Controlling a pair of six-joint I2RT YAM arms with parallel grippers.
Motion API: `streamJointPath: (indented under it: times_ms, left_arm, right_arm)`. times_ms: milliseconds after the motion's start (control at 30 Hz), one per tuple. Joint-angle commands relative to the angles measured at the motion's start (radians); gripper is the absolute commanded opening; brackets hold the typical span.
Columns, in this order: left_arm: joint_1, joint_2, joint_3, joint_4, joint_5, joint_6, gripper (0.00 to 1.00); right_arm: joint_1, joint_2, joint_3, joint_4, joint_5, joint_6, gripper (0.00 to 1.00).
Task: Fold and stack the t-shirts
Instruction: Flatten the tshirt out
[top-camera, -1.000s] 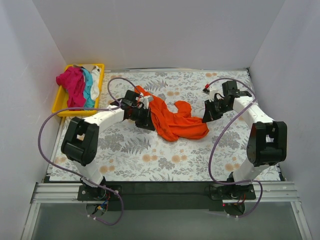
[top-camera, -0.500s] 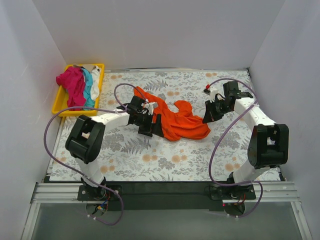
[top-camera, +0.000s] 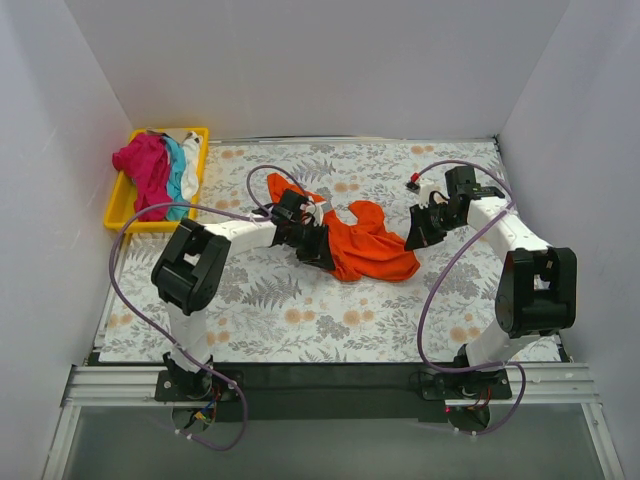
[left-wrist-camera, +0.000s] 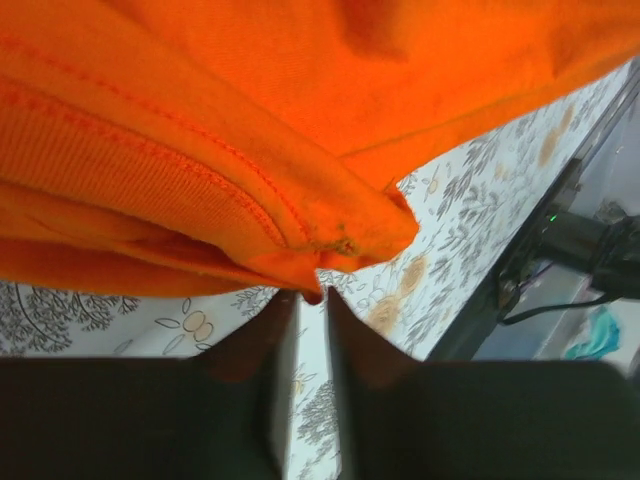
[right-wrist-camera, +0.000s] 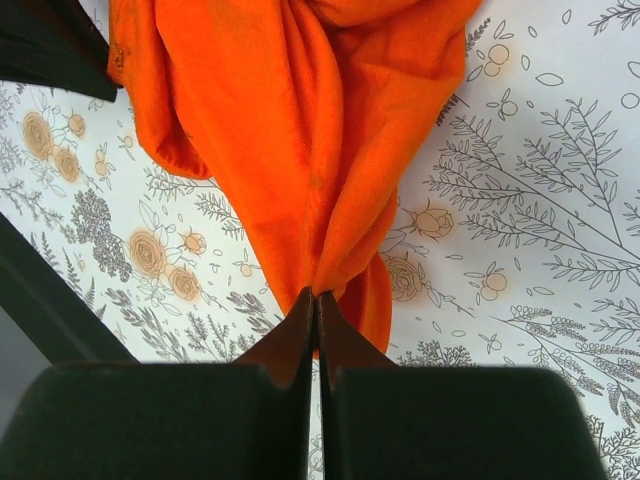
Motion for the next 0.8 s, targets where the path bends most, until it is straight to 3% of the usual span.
streamJointPath:
  times_ms: [0,67,233,467,767]
  left_arm:
    - [-0.003,-0.011,0.058,-0.016,0.016,0.013,0.13]
    - [0.008,-0.038,0.062,-0.062,0.003,0.043,0.00]
    - [0.076,-0.191,0.041,-0.242,-0.004,0.187,0.00]
    - [0.339,-0.308,-0.016,-0.588,-0.057,0.560,0.00]
    - [0.526,-0.364,-0.186,-0.735,-0.235,0.867,0.00]
  right_arm:
    - [-0.002,0.000,0.003,-0.012,-0.003,-0.001,0.01]
    - [-0.005,-0.006,0.005,-0.014,0.011,-0.006,0.01]
    - [-0.023,-0.036,0.037,-0.040,0.048,-0.038,0.01]
    - [-0.080,-0.102,0.071,-0.150,0.146,-0.155,0.01]
    - [-0.080,-0.171,-0.150,-0.274,0.374,-0.400,0.01]
